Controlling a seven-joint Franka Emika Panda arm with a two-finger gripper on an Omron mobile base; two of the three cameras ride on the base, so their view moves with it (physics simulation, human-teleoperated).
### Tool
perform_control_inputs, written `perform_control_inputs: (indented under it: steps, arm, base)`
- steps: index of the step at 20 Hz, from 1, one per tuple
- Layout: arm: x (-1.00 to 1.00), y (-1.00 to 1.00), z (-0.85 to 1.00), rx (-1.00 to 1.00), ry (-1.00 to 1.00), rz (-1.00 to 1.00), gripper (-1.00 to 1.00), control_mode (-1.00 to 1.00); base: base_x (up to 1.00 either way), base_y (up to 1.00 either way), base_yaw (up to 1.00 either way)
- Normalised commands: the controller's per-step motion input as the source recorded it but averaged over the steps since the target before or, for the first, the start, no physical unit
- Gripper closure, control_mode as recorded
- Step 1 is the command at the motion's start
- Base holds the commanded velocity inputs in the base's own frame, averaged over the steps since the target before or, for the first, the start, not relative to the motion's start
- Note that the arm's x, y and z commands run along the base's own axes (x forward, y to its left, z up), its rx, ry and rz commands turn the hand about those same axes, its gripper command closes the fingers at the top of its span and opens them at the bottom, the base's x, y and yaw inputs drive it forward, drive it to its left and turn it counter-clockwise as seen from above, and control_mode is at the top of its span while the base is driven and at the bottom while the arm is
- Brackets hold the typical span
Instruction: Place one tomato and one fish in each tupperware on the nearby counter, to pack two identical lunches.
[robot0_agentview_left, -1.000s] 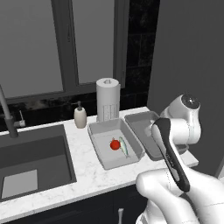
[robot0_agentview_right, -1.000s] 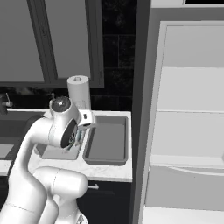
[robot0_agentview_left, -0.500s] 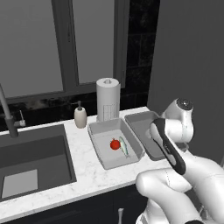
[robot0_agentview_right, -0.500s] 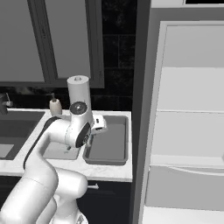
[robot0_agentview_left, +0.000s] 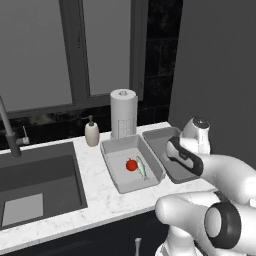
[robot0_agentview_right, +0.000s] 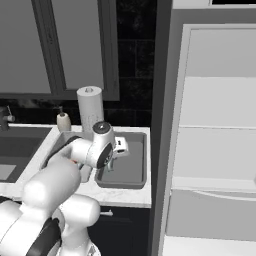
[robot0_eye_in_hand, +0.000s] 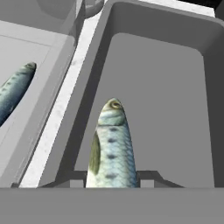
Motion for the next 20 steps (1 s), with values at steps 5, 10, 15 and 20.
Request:
perform_control_inputs:
  steps: [5,10,15,20]
  arm:
    - [0.33,0.0,-0.42,0.0,0.05,0.0,1.0,-1.0]
    - [0.2,0.0,-0.19,0.0,0.01,0.0,-1.0,-1.0]
    - [0.12,0.0,0.0,0.0,0.0,0.0,-1.0,-1.0]
    - [-0.11,0.08,0.34,-0.04,-0.1,-0.01,-1.0,-1.0]
  base:
    - [0.0,0.0,0.0]
    - [0.0,0.0,0.0]
    - [0.0,0.0,0.0]
    - [0.0,0.0,0.0]
